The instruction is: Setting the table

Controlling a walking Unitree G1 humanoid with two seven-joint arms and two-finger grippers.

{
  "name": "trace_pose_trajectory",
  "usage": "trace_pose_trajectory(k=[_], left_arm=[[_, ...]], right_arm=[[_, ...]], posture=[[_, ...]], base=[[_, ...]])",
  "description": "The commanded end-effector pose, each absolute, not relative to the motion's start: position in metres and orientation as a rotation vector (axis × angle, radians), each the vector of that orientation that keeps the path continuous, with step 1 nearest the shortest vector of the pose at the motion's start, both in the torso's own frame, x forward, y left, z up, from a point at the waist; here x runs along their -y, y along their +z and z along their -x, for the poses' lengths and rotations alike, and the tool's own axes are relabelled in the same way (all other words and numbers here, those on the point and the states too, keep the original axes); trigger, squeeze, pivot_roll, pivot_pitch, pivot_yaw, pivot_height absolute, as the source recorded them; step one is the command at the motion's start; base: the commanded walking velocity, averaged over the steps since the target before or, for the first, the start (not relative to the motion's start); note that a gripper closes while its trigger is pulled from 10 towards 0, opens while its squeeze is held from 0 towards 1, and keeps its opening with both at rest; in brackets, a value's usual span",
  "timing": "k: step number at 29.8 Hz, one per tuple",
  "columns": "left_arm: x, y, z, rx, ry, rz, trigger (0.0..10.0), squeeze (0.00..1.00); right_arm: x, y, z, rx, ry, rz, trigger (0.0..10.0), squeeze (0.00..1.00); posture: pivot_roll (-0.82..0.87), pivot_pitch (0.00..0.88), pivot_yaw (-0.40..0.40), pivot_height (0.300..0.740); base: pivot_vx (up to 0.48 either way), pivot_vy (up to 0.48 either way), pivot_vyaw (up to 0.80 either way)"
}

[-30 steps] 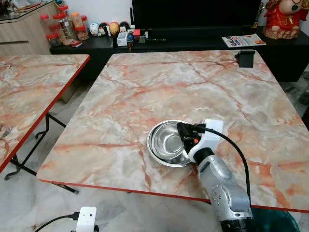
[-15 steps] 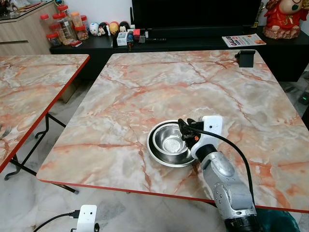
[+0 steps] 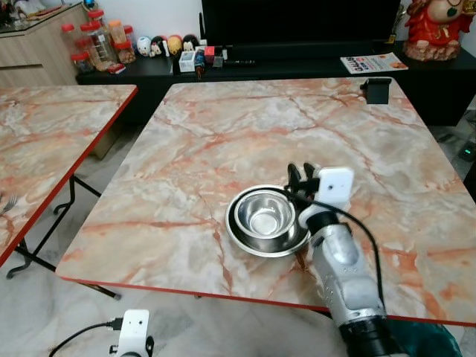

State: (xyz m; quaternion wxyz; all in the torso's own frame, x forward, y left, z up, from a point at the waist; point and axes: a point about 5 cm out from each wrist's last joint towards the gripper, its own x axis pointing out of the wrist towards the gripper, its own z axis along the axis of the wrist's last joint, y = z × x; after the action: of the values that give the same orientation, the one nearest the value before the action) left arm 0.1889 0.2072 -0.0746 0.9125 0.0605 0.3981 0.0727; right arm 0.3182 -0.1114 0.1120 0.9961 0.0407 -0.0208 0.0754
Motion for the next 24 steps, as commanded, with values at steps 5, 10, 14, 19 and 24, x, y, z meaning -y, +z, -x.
trace_pose_trajectory(k=[5,10,14,19,24], left_arm=[[-0.211,-0.076,-0.186,-0.825,0.201,-0.087,10.0,0.0],[-0.213,-0.077,-0.181,-0.83,0.201,-0.087,10.0,0.0],[-0.214,-0.078,-0.18,-0.834,0.197,-0.086,10.0,0.0],[-0.216,-0.076,-0.184,-0.828,0.182,-0.098,10.0,0.0],[-0.217,-0.075,-0.185,-0.821,0.182,-0.102,10.0,0.0]], right_arm=[[0.102,0.12,-0.322,0.124,0.152,0.012,10.0,0.0],[0.101,0.144,-0.329,0.259,0.149,0.03,10.0,0.0],[0.103,0.149,-0.331,0.286,0.138,0.033,10.0,0.0],[0.102,0.15,-0.332,0.3,0.129,0.02,10.0,0.0],[0.098,0.15,-0.33,0.305,0.141,0.009,10.0,0.0]], posture=[[0.03,0.0,0.086,0.74],[0.02,0.0,0.087,0.74],[0.01,0.0,0.095,0.74],[0.01,0.0,0.101,0.74],[0.02,0.0,0.099,0.74]], base=[[0.0,0.0,0.0],[0.0,0.205,0.0],[0.0,0.276,0.0],[0.0,0.294,0.0],[0.0,0.313,0.0]])
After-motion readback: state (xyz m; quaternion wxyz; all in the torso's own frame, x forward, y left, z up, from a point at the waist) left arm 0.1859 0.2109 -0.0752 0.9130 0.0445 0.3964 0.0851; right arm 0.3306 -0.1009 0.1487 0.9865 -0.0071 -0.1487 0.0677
